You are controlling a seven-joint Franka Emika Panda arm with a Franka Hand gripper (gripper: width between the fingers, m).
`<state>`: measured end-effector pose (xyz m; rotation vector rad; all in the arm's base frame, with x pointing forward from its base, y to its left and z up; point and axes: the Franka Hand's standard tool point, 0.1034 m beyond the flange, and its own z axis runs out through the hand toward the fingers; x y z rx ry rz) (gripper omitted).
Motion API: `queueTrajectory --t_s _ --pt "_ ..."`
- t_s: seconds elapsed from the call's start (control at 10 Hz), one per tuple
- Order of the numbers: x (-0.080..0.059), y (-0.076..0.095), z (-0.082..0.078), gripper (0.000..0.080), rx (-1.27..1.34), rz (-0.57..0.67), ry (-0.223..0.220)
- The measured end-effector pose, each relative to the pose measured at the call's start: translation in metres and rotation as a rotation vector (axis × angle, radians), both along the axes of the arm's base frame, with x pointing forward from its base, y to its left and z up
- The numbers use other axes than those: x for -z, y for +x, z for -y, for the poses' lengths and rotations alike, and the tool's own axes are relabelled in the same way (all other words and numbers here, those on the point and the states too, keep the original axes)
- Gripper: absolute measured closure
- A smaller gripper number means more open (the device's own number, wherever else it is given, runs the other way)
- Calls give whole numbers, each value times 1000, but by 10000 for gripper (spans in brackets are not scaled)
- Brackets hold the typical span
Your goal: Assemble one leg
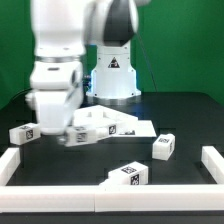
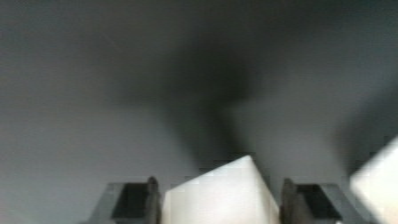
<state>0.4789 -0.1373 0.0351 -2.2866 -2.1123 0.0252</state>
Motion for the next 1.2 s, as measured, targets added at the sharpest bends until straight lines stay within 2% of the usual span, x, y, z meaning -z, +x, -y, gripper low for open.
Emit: queueTrajectory --t_s 0.2,0.3,0.4,0.6,0.8,0.9,1.0,1.1,1.2 --pt "16 -10 51 471 -59 -15 16" --pt "22 -11 63 471 -61 -34 25" --pt "26 -10 66 471 -54 -44 30" --pt "27 -11 54 471 -23 -48 34" --pt "28 -11 55 471 -23 -48 34" --pt "26 -10 52 317 1 -47 32" --pt "13 -4 35 208 68 -34 22" --pt "-1 1 18 208 98 -23 15" --pt "-12 7 1 163 153 -7 6"
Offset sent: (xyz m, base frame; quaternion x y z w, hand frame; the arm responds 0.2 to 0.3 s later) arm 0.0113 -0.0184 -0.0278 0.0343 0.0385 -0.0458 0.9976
